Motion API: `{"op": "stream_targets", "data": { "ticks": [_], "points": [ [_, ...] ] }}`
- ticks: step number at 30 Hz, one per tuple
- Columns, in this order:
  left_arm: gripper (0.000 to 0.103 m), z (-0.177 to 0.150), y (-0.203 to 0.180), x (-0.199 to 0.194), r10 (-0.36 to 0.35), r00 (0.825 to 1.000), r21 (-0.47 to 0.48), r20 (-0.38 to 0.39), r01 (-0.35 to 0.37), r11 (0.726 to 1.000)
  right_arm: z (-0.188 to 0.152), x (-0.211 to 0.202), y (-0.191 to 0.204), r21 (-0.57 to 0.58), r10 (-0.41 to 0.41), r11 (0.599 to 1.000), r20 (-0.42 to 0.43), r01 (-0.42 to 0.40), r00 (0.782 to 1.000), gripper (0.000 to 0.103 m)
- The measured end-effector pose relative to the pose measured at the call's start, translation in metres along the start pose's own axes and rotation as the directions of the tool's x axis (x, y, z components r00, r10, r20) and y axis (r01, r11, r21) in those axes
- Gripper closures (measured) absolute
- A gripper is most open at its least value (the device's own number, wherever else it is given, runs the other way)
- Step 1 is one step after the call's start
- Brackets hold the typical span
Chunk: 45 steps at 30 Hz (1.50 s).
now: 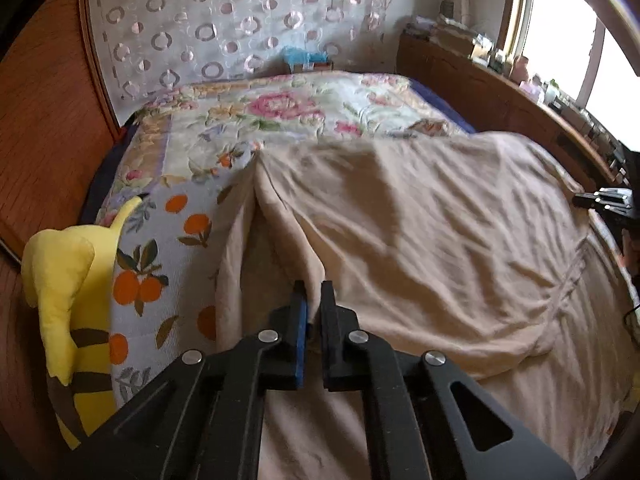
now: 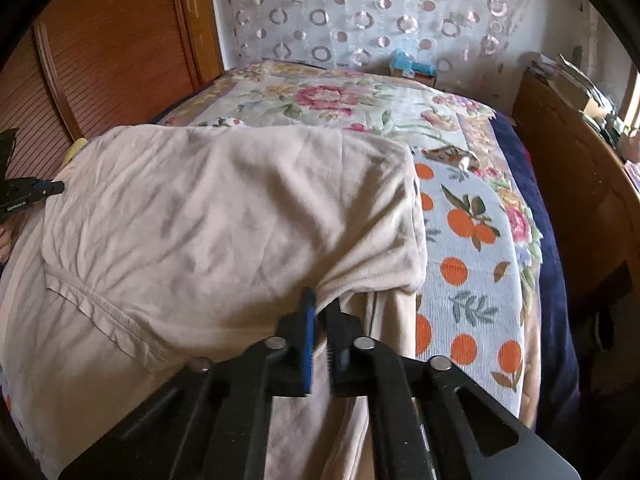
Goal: Fold small clothes
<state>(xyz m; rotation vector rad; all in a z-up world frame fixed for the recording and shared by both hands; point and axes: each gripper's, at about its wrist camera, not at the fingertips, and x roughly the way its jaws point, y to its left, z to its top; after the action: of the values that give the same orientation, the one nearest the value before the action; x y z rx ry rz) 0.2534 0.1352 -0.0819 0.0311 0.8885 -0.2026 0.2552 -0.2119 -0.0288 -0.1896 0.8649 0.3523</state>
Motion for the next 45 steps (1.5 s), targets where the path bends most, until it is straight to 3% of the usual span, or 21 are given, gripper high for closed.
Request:
{"op": "stream_targets", "data": {
  "ticks": [9, 21, 37, 45],
  "points": [
    [0.098, -0.001, -0.003, -0.064, -0.019, 0.985, -0.06, 0.174, 0.029, 0.998, -0.004, -0.073, 0.012, 0.016, 0.041, 0.999, 0.218, -0.046, 0.975, 0.102],
    [0.098, -0.028, -0.005, -0.134, 0.0, 0.959, -0.08, 0.284, 0.024, 0.997, -0.064, -0.128, 0.016, 0.016, 0.045, 0.999, 0.277, -0.052, 0.96, 0.102],
    [0.098, -0.091, -0.012, -0.181, 0.045, 0.962, -0.068, 0.271, -0.028, 0.997, -0.139, -0.183, 0.041, 0.009, 0.059, 0.998, 0.255, -0.063, 0.965, 0.102],
    [0.098, -0.127, -0.014, -0.16, 0.077, 0.977, -0.087, 0.199, -0.061, 0.994, -0.174, -0.157, 0.047, 0.042, 0.062, 0.997, 0.147, -0.068, 0.987, 0.102]
  ]
}}
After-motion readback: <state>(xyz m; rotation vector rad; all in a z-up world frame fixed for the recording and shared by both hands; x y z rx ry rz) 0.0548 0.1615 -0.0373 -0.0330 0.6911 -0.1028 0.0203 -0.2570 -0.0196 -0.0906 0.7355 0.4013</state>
